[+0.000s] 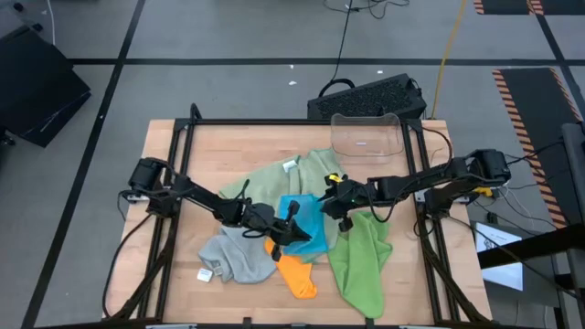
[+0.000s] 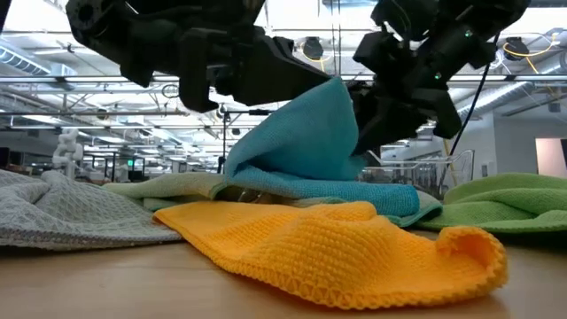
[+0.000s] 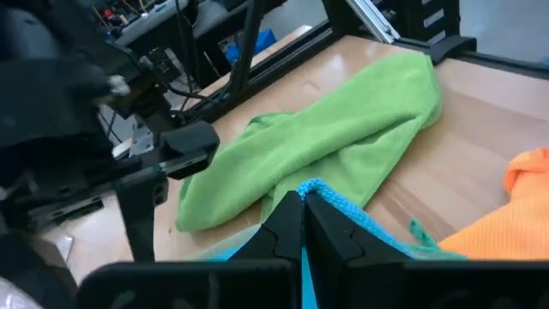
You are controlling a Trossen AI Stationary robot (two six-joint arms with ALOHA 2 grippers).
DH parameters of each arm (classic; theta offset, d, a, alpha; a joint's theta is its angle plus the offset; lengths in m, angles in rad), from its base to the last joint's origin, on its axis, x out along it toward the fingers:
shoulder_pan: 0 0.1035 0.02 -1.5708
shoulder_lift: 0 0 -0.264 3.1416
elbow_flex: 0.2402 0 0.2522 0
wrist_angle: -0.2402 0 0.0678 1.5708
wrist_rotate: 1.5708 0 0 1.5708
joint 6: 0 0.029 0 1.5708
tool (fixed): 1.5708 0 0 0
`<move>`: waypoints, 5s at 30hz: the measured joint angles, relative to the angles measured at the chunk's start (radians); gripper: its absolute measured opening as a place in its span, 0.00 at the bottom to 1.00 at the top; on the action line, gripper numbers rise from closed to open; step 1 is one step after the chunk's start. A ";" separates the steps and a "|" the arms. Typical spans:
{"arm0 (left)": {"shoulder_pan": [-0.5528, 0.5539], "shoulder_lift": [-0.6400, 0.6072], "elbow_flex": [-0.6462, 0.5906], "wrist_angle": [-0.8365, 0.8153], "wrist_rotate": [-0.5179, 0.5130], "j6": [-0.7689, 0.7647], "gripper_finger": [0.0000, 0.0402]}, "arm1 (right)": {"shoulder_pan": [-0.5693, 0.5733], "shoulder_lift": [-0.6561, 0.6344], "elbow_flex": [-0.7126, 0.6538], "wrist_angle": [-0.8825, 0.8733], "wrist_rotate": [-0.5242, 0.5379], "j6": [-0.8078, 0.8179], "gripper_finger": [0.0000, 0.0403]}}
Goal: Fold microfiber towels
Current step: Fold the blue microfiber towel
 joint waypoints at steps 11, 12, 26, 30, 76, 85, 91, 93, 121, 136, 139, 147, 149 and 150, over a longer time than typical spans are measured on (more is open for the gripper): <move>0.007 -0.002 0.015 0.042 -0.048 -0.201 0.46 | 0.061 -0.111 0.001 -0.113 0.052 0.122 0.37; 0.007 -0.006 0.016 0.041 -0.051 -0.213 0.49 | 0.066 -0.113 0.001 -0.130 0.051 0.156 0.37; -0.005 -0.256 0.017 -0.429 -0.266 -0.339 0.53 | 0.228 -0.094 -0.162 0.217 0.222 0.497 0.37; 0.033 -0.260 0.022 -0.462 -0.308 -0.364 0.48 | 0.228 -0.063 -0.188 0.263 0.353 0.617 0.37; 0.296 0.037 0.303 -0.767 0.199 -0.205 0.02 | 0.073 0.037 -0.290 0.456 0.069 0.903 0.01; 0.232 -0.025 0.327 -0.805 0.090 -0.146 0.01 | 0.044 0.037 -0.290 0.531 0.067 0.878 0.00; 0.212 -0.108 0.326 -0.790 0.050 -0.143 0.02 | 0.004 0.038 -0.278 0.592 0.017 0.844 0.00; 0.209 -0.117 0.328 -0.783 0.049 -0.133 0.01 | -0.005 0.042 -0.267 0.586 0.016 0.829 0.00; 0.217 -0.044 0.326 -0.737 -0.076 -0.265 0.39 | 0.007 -0.142 -0.250 0.238 0.073 0.852 0.26; -0.088 -0.125 0.326 -0.984 -0.242 -0.433 0.47 | 0.261 -0.057 -0.250 0.307 0.129 0.850 0.25; -0.161 -0.092 0.324 -0.990 -0.332 -0.446 0.47 | 0.315 0.015 -0.249 0.402 0.158 0.826 0.26; -0.290 0.015 0.324 -0.982 -0.484 -0.391 0.57 | 0.434 0.156 -0.205 0.503 0.287 0.769 0.41; -0.320 0.045 0.327 -0.960 -0.558 -0.339 0.62 | 0.448 0.185 -0.188 0.507 0.288 0.762 0.45; -0.332 0.061 0.325 -0.955 -0.609 -0.311 0.65 | 0.454 0.197 -0.184 0.508 0.289 0.760 0.46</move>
